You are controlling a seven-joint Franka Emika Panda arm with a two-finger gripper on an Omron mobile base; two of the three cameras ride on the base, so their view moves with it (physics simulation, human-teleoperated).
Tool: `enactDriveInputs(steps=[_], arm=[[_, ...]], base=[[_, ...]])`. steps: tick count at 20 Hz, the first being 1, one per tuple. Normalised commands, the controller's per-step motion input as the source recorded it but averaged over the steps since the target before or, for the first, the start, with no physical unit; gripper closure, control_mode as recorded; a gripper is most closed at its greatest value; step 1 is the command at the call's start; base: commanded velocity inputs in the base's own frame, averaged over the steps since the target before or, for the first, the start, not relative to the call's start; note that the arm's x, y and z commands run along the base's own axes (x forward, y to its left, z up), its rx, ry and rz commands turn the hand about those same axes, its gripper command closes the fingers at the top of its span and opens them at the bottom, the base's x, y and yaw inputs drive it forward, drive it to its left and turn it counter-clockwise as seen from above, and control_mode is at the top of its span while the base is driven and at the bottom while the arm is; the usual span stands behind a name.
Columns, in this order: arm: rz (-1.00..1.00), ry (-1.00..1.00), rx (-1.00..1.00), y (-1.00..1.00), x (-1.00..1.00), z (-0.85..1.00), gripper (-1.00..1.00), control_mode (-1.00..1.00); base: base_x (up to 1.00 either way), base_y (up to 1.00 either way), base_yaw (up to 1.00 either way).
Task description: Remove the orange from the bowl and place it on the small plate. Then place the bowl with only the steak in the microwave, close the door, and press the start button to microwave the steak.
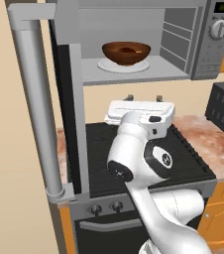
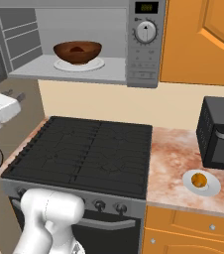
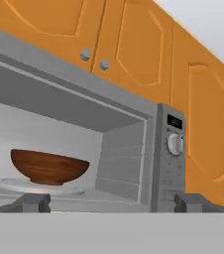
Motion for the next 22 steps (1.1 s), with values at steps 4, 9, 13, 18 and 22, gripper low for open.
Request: enactDriveInputs(steps=[4, 9, 13, 18, 22], arm=[[-0.06, -0.37, -0.41, 0.1, -0.32, -0.15, -1.0, -1.0], [-0.1, -0.27, -0.35, 0.07, -0.18, -0.2, -1.0, -1.0], [-0.05, -0.09, -0.21, 0.04, -0.39, -0.18, -1.0, -1.0], [0.0, 0.0, -0.04, 0.33, -0.92, -0.16, -1.0, -1.0], [0.0, 0.0, 0.0, 0.42, -0.9, -0.24, -1.0, -1.0]], base=[[0.0, 0.0, 0.0], [0.0, 0.0, 0.0], [0.0, 0.0, 0.0], [0.0, 0.0, 0.0], [0.0, 0.0, 0.0]])
